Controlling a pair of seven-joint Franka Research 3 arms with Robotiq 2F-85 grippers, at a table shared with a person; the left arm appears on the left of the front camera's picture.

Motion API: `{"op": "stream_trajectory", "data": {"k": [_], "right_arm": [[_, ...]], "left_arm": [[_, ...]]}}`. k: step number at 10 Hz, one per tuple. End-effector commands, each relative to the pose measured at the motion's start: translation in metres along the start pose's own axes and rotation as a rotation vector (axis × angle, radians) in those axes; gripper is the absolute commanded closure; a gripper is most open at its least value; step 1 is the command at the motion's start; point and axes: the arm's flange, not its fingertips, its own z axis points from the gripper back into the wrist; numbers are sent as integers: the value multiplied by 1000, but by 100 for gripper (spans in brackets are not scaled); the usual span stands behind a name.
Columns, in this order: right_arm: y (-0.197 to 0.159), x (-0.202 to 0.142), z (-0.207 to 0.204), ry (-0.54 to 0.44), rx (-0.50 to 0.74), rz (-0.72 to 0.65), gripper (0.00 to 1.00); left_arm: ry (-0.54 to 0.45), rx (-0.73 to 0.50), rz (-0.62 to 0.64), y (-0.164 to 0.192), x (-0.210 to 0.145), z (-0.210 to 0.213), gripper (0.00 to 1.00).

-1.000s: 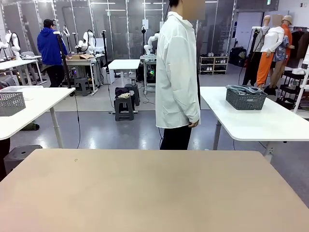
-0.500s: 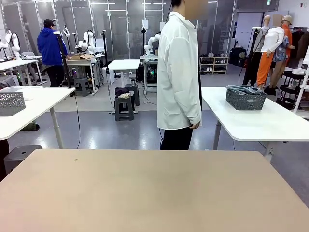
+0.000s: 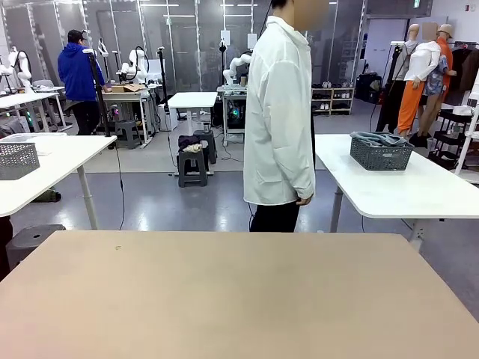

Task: Fold the towels and place them in the basket.
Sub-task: When a person lays out a Towel with hook on the table, fold it in half twice.

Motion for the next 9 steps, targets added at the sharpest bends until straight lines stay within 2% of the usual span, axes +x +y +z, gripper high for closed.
{"op": "stream_trajectory", "data": {"k": [1, 2, 3, 9], "right_arm": [[3, 3, -1, 4, 24, 32, 0], [0, 0, 0, 0, 0, 0, 0], [0, 0, 0, 0, 0, 0, 0], [0, 0, 0, 0, 0, 0, 0]], "left_arm": [[28, -12, 15, -5, 24, -6, 0], [56, 13, 35, -12, 39, -12, 0], [6, -5, -10, -4, 12, -5, 0], [6, -5, -10, -4, 12, -5, 0]]}}
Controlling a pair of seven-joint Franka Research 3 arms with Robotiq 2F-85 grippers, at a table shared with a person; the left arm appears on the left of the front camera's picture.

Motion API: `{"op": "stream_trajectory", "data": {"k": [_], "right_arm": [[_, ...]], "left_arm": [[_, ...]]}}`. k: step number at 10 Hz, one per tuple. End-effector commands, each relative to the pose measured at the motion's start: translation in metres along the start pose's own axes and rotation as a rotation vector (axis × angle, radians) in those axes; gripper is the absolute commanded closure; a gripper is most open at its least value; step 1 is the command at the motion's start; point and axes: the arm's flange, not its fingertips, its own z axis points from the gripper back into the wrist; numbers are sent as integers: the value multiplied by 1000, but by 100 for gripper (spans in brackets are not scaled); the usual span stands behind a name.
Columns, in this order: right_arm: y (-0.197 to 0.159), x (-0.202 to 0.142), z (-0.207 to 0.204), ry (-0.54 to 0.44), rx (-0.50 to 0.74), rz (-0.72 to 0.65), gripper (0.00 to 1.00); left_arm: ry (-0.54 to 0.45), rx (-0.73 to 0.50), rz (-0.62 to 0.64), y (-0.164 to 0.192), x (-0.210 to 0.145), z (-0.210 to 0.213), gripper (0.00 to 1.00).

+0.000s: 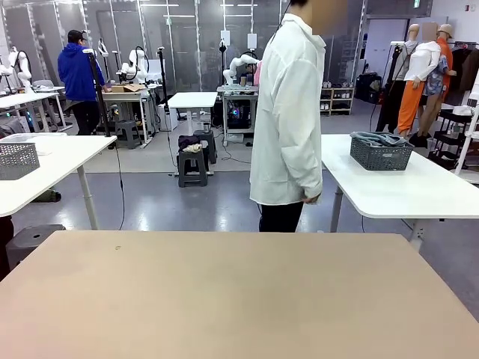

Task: Fold the towels and place them in the basket.
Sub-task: When a person lays out a Towel with hook on the table, fold it in half twice.

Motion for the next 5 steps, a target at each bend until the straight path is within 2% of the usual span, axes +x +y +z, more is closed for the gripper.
{"op": "stream_trajectory", "data": {"k": [1, 5], "right_arm": [[0, 0, -1, -3, -4, -3, 0], [0, 0, -1, -3, -4, -3, 0]], "left_arm": [[-14, -18, -14, -4, -1, -1, 0], [-14, -18, -14, -4, -1, -1, 0]]}}
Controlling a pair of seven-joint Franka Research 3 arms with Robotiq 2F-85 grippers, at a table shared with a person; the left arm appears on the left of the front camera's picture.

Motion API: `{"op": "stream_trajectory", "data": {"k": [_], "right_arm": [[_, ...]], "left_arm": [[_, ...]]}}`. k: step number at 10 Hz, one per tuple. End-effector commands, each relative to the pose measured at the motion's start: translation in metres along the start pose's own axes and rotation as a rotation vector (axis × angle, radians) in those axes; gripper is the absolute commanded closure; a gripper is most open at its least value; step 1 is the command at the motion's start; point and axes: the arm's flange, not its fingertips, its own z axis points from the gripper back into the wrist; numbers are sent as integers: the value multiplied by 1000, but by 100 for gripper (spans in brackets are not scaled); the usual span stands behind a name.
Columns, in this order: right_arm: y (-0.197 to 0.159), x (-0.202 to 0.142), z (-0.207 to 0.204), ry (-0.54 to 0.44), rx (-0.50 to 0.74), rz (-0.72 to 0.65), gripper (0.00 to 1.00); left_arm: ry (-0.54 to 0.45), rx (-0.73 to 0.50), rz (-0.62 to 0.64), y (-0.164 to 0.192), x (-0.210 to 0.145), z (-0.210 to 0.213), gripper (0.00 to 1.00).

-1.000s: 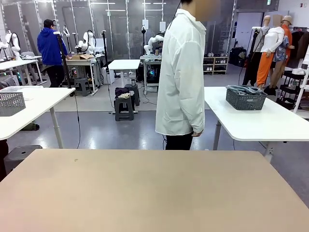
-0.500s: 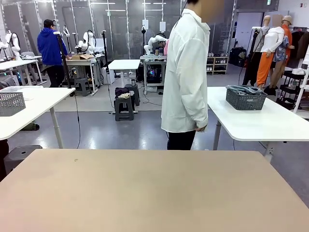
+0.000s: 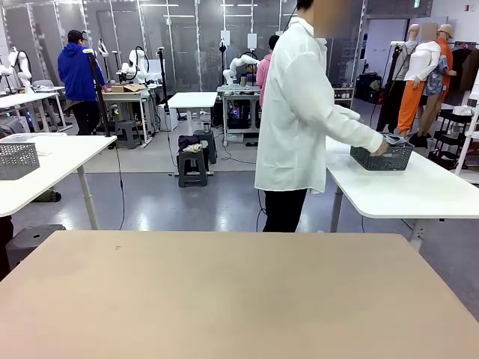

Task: Fold the towels and place them in the basket.
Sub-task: When a person lays out a Towel with hook on the table, fold it in half twice.

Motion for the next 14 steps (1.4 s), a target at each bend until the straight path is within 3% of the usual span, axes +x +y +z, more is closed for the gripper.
{"op": "stream_trajectory", "data": {"k": [1, 14], "right_arm": [[0, 0, 0, 0, 0, 0, 0], [-1, 10, 10, 9, -7, 22, 0]], "left_arm": [[0, 0, 0, 0, 0, 0, 0], [42, -87, 42, -4, -42, -8, 0]]}}
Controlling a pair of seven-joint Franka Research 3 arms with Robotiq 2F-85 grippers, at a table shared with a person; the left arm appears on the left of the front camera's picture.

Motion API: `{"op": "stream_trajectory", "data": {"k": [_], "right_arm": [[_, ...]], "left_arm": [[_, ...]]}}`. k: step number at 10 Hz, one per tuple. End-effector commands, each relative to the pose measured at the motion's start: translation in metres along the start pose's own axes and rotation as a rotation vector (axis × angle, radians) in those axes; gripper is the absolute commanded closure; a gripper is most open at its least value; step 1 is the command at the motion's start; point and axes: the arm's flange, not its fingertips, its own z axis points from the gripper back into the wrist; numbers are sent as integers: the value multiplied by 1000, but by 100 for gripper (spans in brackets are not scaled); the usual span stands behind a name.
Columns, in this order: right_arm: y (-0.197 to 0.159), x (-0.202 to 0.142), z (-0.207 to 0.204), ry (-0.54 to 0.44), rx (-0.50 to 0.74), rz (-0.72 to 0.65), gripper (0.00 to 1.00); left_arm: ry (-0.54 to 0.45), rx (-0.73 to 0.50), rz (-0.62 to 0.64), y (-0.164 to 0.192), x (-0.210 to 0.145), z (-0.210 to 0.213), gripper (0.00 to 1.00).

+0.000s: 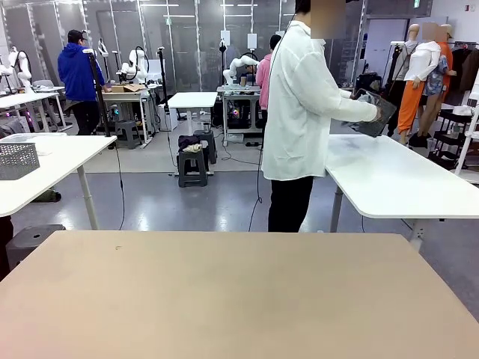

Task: Fold the towels and place them in the basket.
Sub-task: When a person lays out a Towel with hook on the table, fold it in half twice.

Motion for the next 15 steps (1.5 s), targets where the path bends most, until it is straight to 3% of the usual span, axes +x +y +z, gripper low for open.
{"op": "stream_trajectory", "data": {"k": [1, 11, 15], "right_arm": [[0, 0, 0, -1, -2, -2, 0], [0, 4, 12, 38, -7, 29, 0], [0, 1, 5, 0, -1, 2, 0]], "left_arm": [[-13, -21, -13, -5, -9, -3, 0], [-7, -20, -32, -8, -16, -17, 0], [2, -32, -8, -3, -14, -15, 0]]}}
